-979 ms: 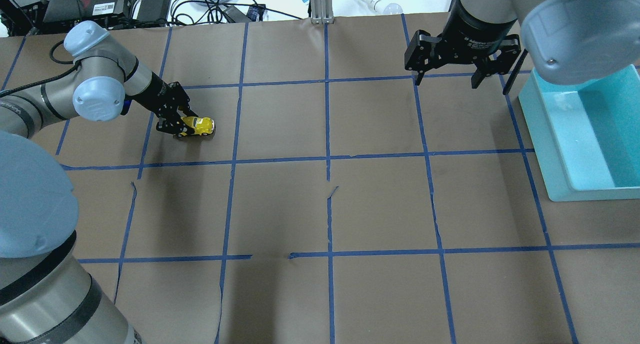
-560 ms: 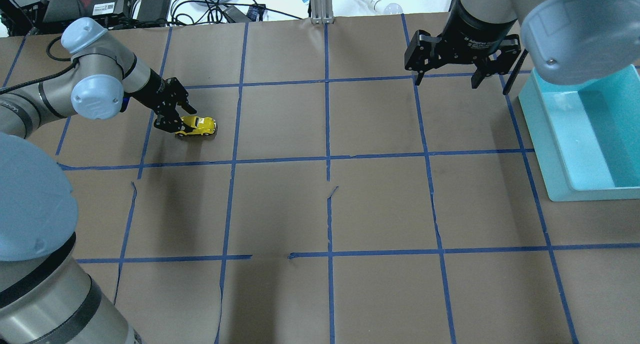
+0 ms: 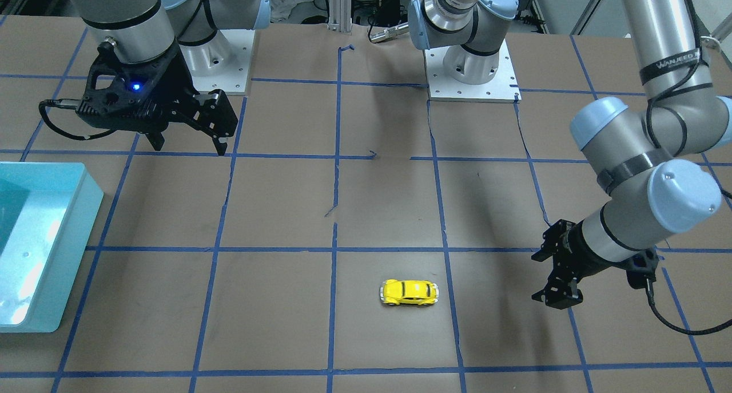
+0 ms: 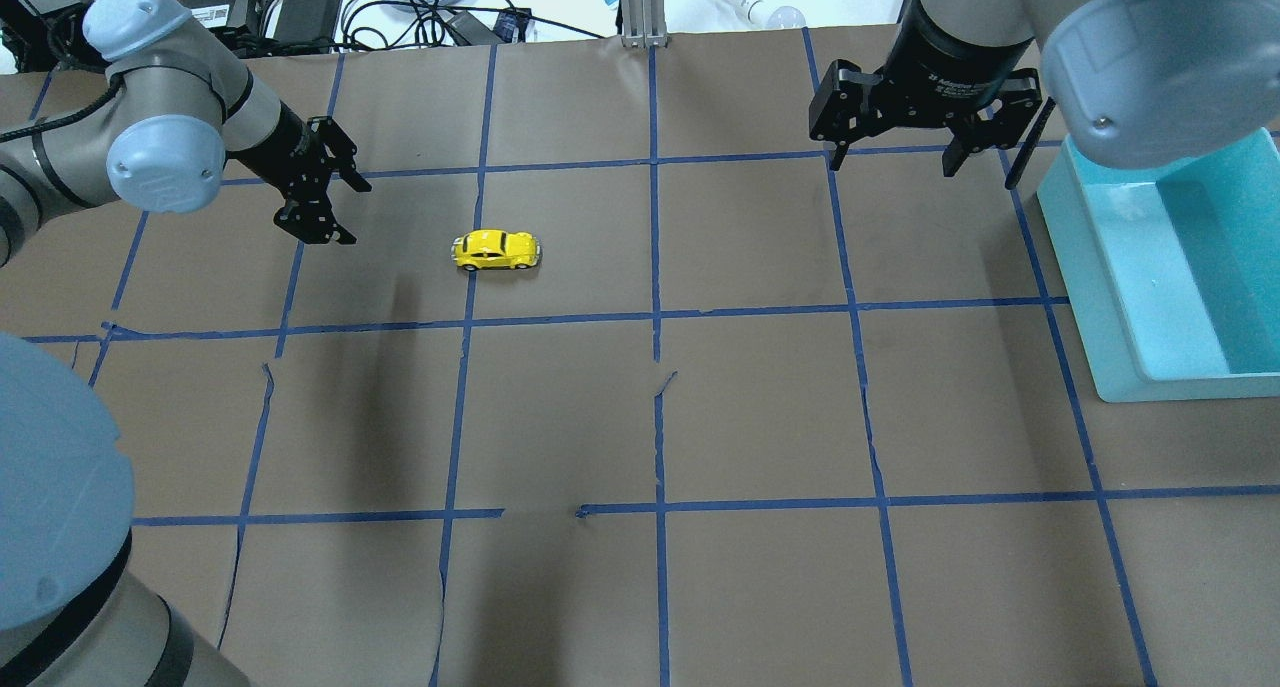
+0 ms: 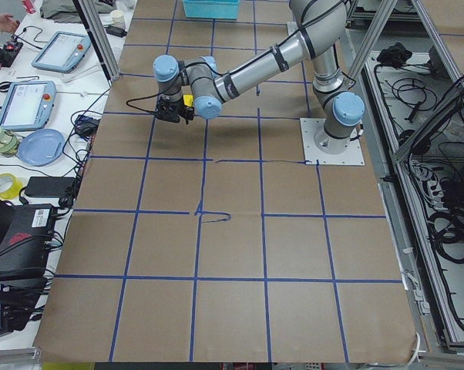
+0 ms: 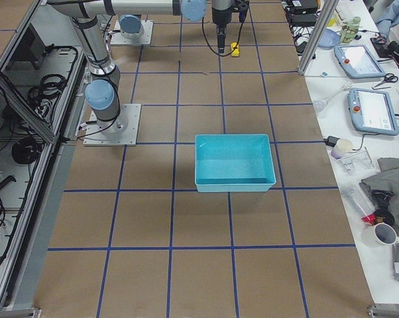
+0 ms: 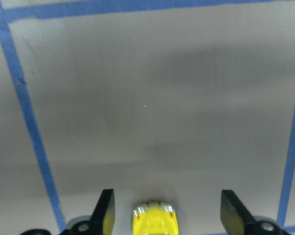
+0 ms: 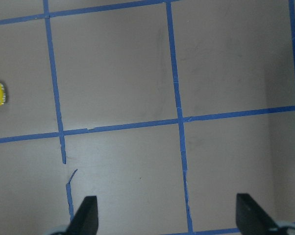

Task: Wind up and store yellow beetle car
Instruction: 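Open the left gripper and lift away, letting the car roll toward the bin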

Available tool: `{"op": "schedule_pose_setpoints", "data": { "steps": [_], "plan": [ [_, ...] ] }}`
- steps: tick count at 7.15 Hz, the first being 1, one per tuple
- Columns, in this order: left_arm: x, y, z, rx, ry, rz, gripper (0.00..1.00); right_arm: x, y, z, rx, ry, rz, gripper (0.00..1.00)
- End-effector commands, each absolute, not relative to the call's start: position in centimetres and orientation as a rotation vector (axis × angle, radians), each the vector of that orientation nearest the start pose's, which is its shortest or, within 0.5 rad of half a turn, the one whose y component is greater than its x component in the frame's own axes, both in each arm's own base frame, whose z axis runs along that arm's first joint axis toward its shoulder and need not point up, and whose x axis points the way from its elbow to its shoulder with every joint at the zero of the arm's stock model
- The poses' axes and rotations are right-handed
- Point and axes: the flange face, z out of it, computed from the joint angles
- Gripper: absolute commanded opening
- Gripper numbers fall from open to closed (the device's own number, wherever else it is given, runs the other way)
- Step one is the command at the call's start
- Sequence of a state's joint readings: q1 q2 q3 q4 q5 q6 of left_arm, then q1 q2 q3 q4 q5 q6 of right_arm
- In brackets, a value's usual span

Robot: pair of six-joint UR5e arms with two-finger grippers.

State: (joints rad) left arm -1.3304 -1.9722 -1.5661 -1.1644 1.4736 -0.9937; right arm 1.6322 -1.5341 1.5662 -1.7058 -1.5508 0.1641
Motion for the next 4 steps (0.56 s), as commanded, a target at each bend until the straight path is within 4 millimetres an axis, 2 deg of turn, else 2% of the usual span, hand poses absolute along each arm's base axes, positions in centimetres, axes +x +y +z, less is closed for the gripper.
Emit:
{"op": "schedule_pose_setpoints", "data": {
  "steps": [1, 2, 3, 4],
  "plan": [
    [-0.1, -61.4, 40.1, -1.261, 2.828, -0.095, 0.99, 16.7, -50.8, 48.6, 0.158, 3.101, -0.155, 1.00],
    [-2.1, -60.9, 41.6, -1.098, 2.840, -0.136, 1.00, 16.7, -50.8, 48.6, 0.158, 3.101, -0.155, 1.00],
    [-4.5, -59.6, 45.3, -0.782, 2.932, -0.195, 1.00, 16.7, -50.8, 48.6, 0.158, 3.101, -0.155, 1.00],
    [-5.3, -58.0, 47.6, -0.574, 2.971, -0.124, 1.00, 16.6, -50.8, 48.6, 0.158, 3.101, -0.155, 1.00]
  ]
}}
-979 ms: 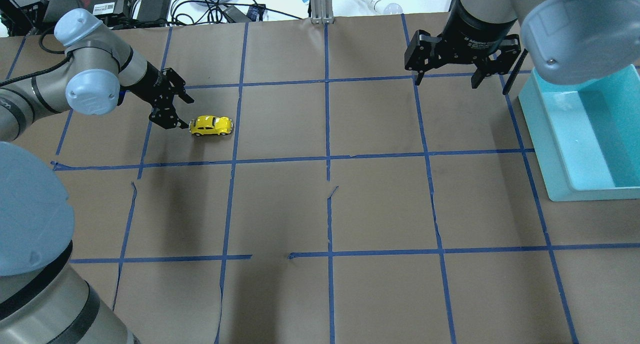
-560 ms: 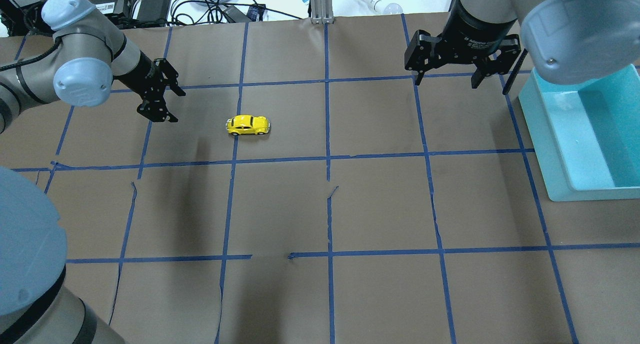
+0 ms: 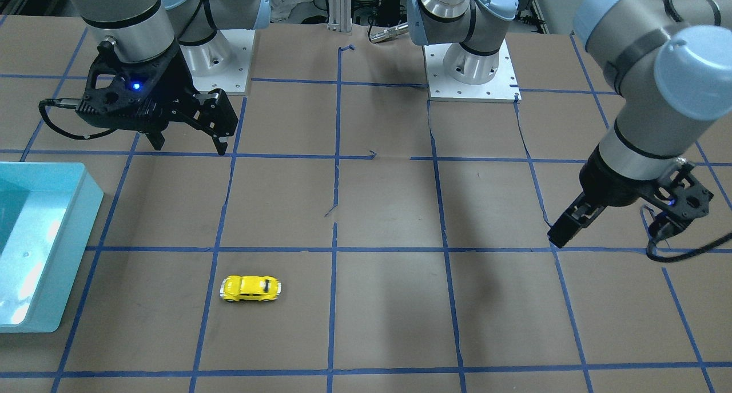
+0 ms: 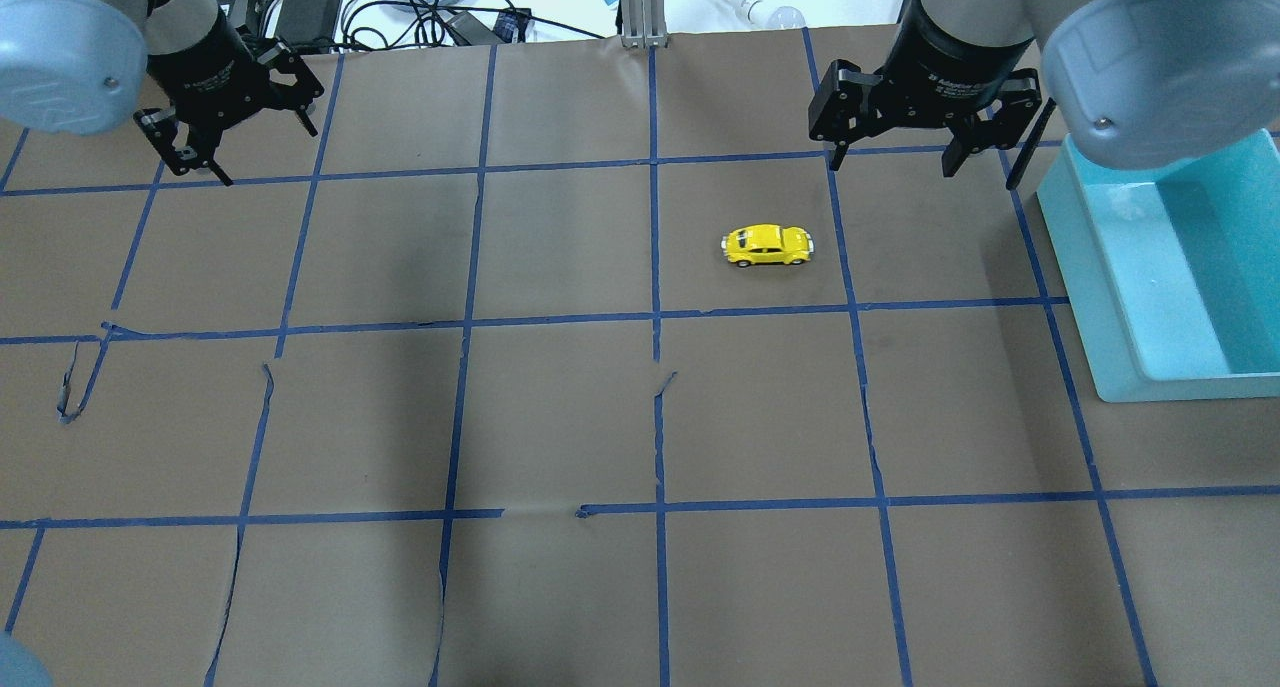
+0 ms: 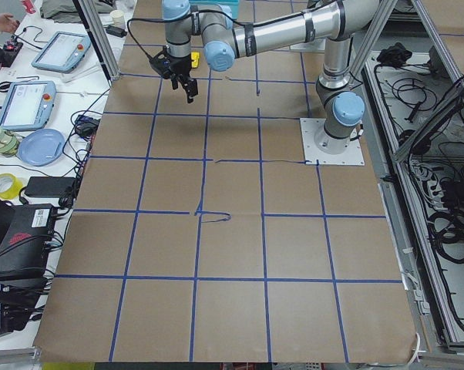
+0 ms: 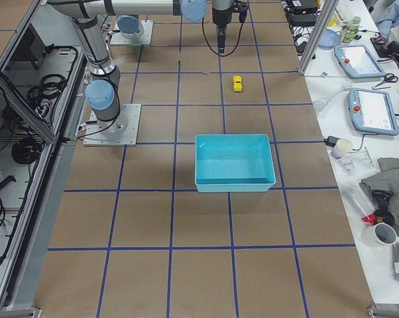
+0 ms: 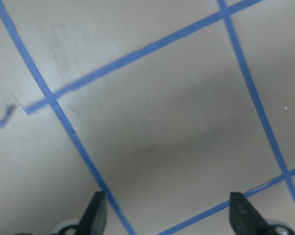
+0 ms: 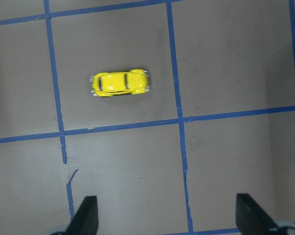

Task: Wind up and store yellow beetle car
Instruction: 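Open the left gripper and lift away, letting the car roll toward the bin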

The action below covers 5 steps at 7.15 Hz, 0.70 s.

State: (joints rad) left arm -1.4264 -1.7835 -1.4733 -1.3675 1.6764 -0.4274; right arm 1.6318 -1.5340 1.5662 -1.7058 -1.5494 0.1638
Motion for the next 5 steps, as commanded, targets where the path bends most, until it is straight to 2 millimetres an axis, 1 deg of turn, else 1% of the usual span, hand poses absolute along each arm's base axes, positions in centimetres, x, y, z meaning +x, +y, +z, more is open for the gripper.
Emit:
{"op": "schedule_pose_setpoints", "data": {
  "steps": [1, 2, 3, 4, 5],
  "plan": [
    [-5.4, -57.0, 47.7, -0.485, 2.987, -0.066, 1.00, 16.6, -50.8, 48.6, 0.158, 3.100, -0.155, 1.00],
    [-5.8, -56.4, 48.3, -0.378, 3.008, -0.073, 1.00, 16.6, -50.8, 48.6, 0.155, 3.100, -0.155, 1.00],
    [-7.4, -55.7, 48.1, -0.331, 3.015, -0.059, 1.00, 16.6, -50.8, 48.6, 0.155, 3.098, -0.154, 1.00],
    [-10.2, -54.6, 48.4, -0.254, 3.022, -0.052, 1.00, 16.6, -50.8, 48.6, 0.155, 3.100, -0.155, 1.00],
    [-11.8, -54.0, 48.2, -0.203, 3.019, -0.029, 1.00, 16.6, -50.8, 48.6, 0.155, 3.098, -0.154, 1.00]
  ]
}}
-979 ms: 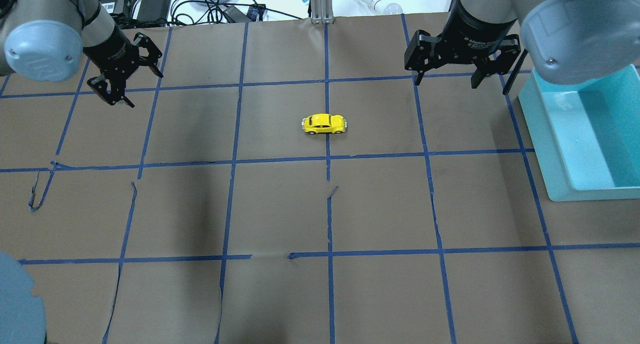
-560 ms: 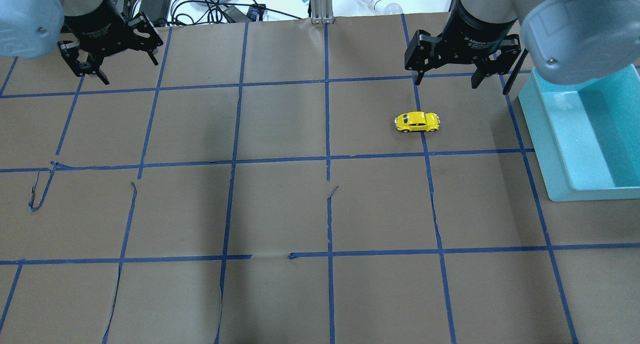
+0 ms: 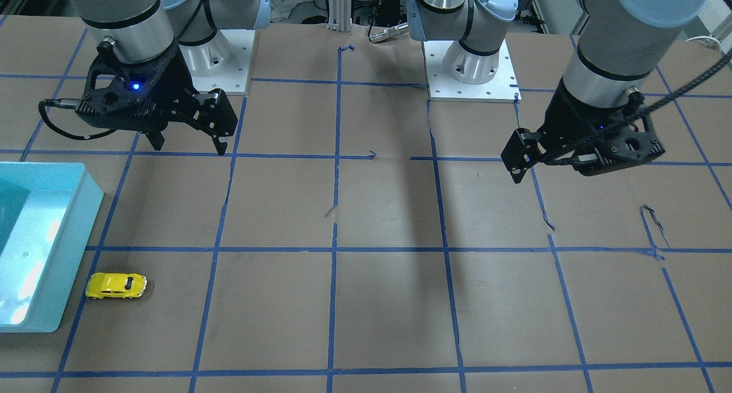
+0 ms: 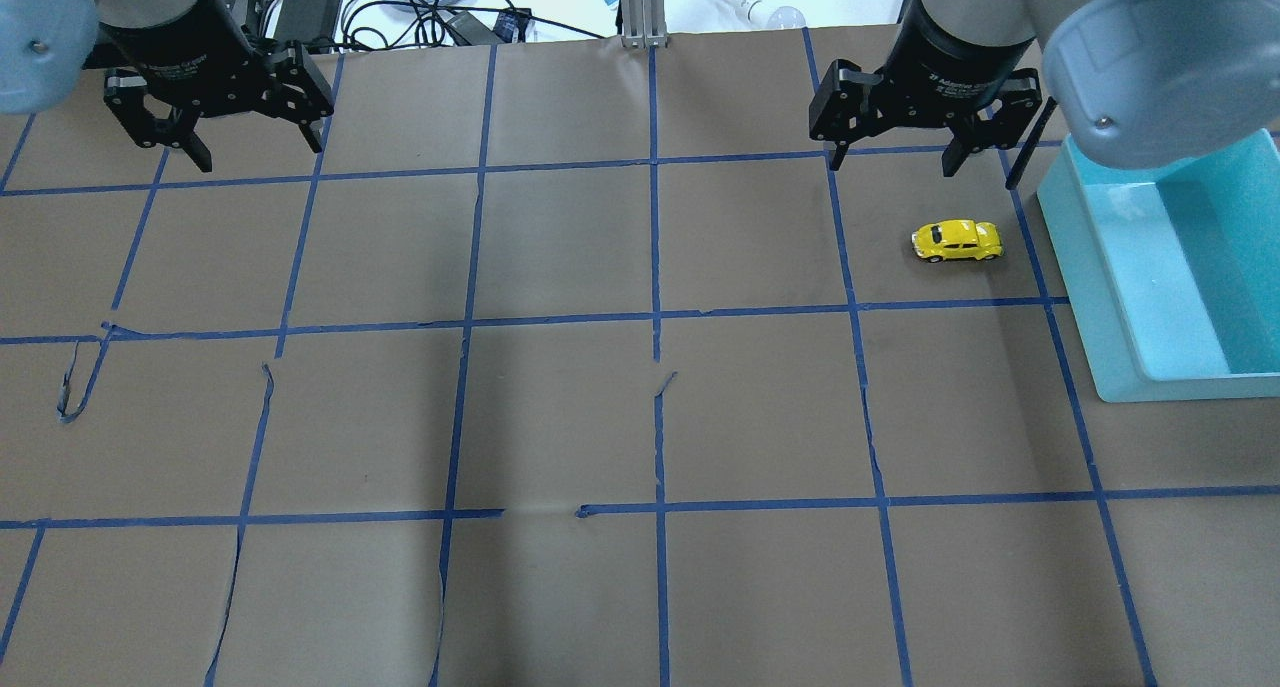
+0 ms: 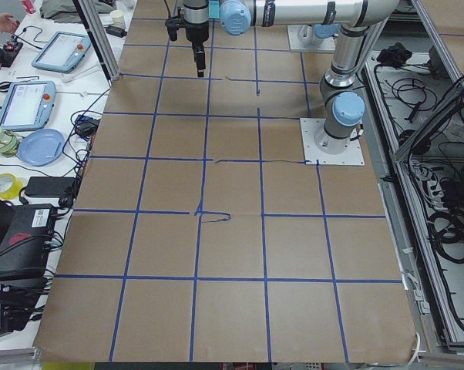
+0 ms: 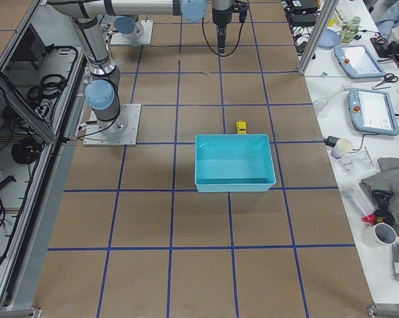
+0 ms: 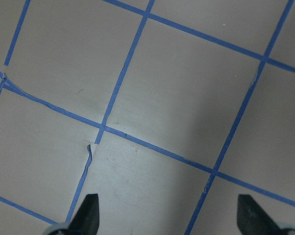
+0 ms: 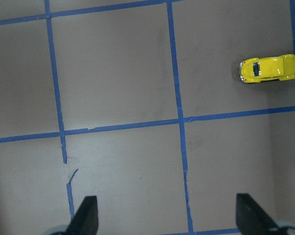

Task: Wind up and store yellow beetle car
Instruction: 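Open the left gripper and lift away, letting the car roll toward the bin, then move the right gripper over the car stopped beside the blue bin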

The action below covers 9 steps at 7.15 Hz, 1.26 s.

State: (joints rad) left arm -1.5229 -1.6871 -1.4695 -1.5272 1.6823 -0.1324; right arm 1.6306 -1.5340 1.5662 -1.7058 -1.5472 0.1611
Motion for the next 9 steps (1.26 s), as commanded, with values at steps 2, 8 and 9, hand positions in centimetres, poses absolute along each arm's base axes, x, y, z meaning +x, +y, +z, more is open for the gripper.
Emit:
{"op": "schedule_pose_setpoints", "data": {
  "steps": [2, 8, 9],
  "plan": [
    [-12.3, -53.7, 47.5, -0.112, 3.038, -0.001, 1.00, 16.7, -50.8, 48.6, 0.153, 3.098, -0.154, 1.00],
    [-12.0, -51.2, 49.4, 0.116, 3.151, 0.067, 1.00, 16.4, -51.4, 47.7, -0.230, 3.121, -0.140, 1.00],
    [-12.0, -50.1, 49.6, 0.116, 3.142, 0.139, 1.00, 16.3, -51.7, 47.3, -0.433, 3.108, -0.124, 1.00]
  ]
}}
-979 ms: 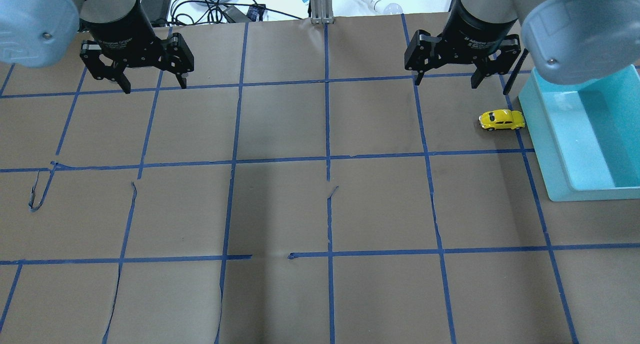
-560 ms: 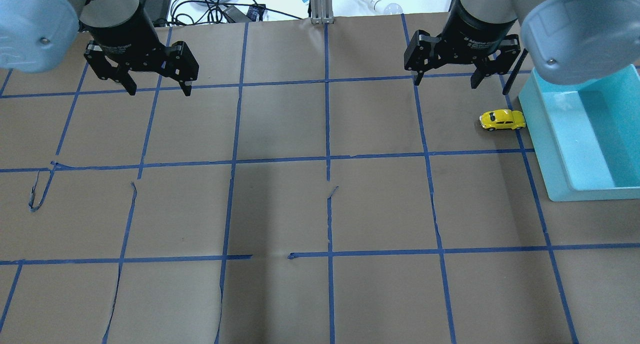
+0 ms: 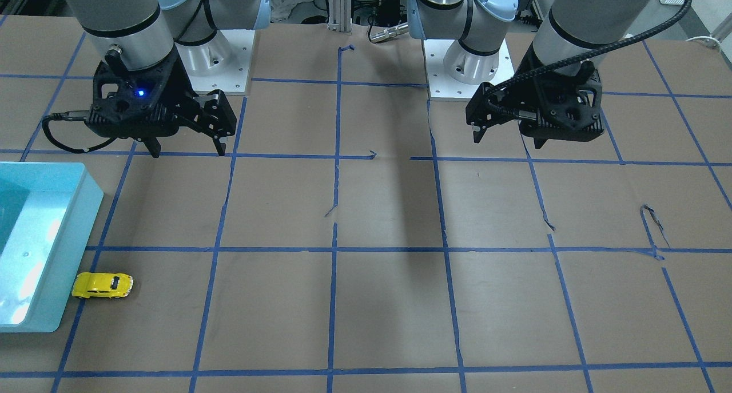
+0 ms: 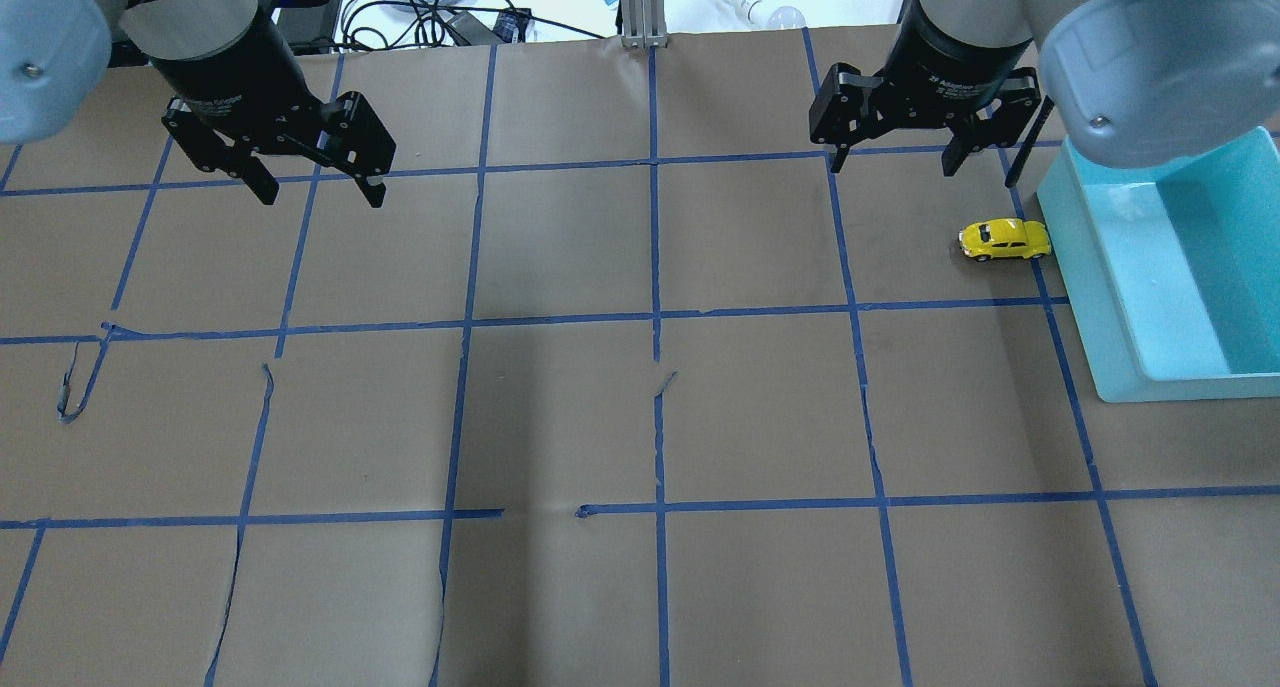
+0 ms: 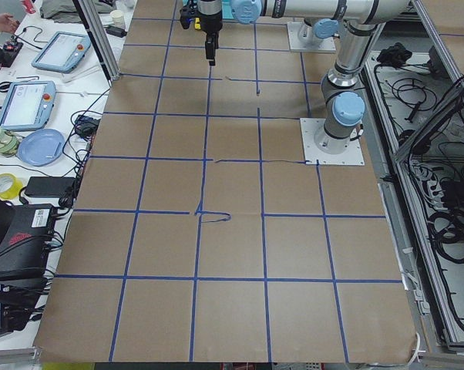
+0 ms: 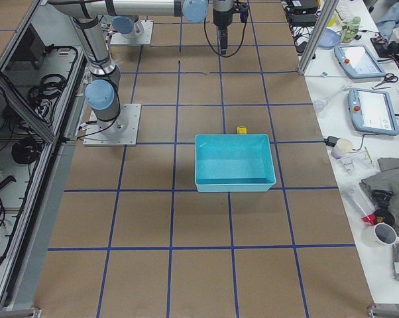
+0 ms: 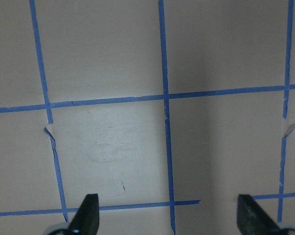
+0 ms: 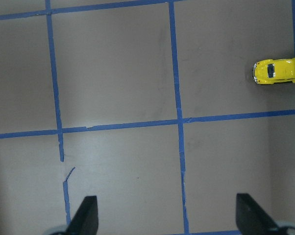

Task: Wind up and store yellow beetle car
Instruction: 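Move the right gripper over the car stopped beside the blue bin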

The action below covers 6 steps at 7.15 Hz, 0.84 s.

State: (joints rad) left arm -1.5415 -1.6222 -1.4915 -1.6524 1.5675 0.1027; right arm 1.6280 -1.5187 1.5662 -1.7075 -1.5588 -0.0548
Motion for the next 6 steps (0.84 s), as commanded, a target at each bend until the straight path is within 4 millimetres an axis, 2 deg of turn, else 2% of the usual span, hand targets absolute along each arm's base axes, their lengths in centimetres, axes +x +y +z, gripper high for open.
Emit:
{"op": "schedule_pose_setpoints", "data": {
  "steps": [1, 2, 6],
  "plan": [
    [-11.55, -50.00, 49.80, 0.118, 3.147, 0.137, 1.00, 16.04, -51.68, 47.23, -0.572, 3.089, -0.114, 1.00],
    [-11.60, -50.00, 49.82, 0.120, 3.146, 0.135, 1.00, 15.50, -51.93, 47.14, -0.721, 3.062, -0.118, 1.00],
    [-11.75, -49.71, 49.57, 0.111, 3.152, 0.146, 1.00, 15.38, -52.44, 46.37, -1.239, 2.898, -0.092, 1.00]
  ]
}}
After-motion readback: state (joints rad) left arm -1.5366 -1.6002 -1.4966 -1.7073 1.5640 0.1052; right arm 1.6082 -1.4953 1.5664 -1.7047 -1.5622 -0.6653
